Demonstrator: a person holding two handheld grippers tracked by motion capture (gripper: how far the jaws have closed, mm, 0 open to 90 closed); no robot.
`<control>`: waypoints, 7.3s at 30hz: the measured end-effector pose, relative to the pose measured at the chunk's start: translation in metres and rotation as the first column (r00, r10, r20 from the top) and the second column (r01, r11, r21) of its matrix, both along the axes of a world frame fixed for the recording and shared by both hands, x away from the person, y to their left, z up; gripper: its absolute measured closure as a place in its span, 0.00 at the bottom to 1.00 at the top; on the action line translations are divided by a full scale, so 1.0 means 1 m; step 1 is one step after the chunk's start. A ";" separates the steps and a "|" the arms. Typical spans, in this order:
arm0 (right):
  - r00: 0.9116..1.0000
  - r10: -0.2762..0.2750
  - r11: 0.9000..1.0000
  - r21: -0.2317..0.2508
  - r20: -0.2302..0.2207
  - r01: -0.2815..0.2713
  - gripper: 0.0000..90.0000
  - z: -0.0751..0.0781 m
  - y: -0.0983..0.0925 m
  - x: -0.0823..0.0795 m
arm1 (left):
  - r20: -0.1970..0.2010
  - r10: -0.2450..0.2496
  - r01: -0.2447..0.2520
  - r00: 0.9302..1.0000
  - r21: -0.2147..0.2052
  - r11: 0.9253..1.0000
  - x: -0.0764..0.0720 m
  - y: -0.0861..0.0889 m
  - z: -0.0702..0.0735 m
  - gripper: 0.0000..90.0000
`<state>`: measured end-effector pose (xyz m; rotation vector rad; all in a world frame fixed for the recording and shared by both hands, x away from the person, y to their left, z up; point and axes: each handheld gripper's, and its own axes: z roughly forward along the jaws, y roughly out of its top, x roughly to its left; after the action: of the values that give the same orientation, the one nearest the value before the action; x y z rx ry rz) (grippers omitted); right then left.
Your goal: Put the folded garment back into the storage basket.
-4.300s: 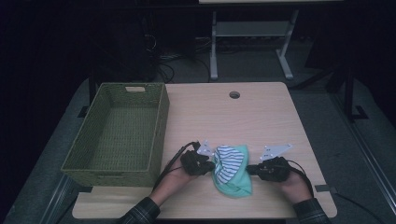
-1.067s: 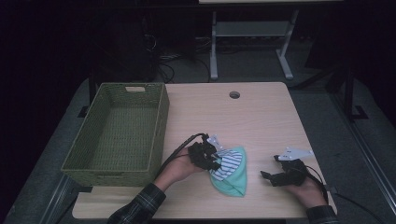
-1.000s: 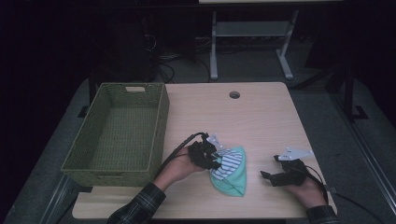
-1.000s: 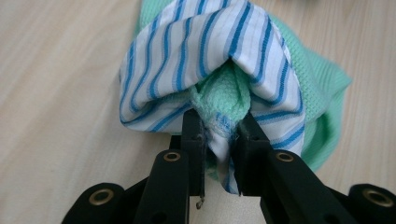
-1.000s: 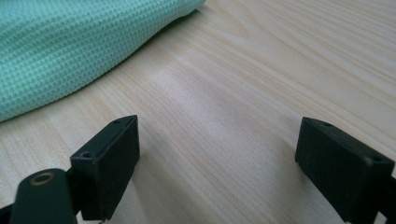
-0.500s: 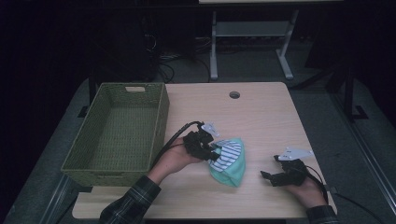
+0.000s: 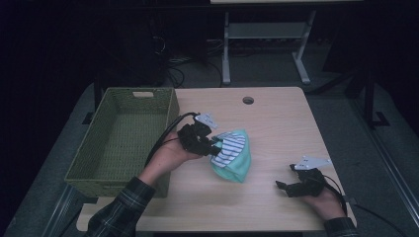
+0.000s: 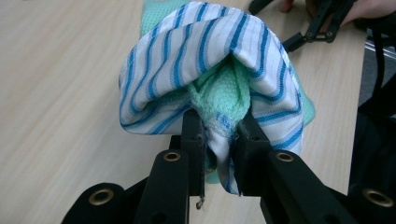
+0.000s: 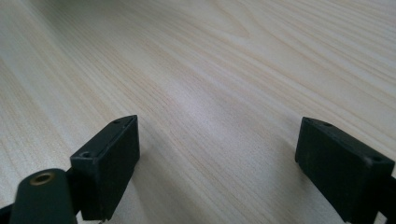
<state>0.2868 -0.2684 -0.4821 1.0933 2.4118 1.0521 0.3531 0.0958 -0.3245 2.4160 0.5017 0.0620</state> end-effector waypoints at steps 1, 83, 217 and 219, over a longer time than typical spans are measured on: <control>1.000 0.000 1.000 -0.001 0.001 0.000 0.15 0.000 0.000 0.000 | 0.002 0.004 -0.004 1.000 0.001 1.000 0.001 0.002 0.002 0.85; 0.999 -0.032 0.999 0.006 -0.006 0.032 0.15 0.000 0.000 0.000 | 0.023 0.549 -0.544 0.836 -0.103 0.833 0.005 0.243 0.042 0.84; 0.999 -0.036 0.999 0.007 0.000 0.036 0.15 0.000 0.000 0.001 | 0.073 0.412 -0.392 0.908 -0.190 0.900 0.002 0.122 0.017 0.18; 0.999 -0.035 0.999 0.007 0.001 0.035 0.15 0.000 0.000 0.001 | 0.077 0.399 -0.380 0.914 -0.189 0.906 0.001 0.113 0.016 0.18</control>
<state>0.2876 -0.2684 -0.4823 1.1322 2.3809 1.0500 0.3540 0.2092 -0.3087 2.0995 0.8944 0.3164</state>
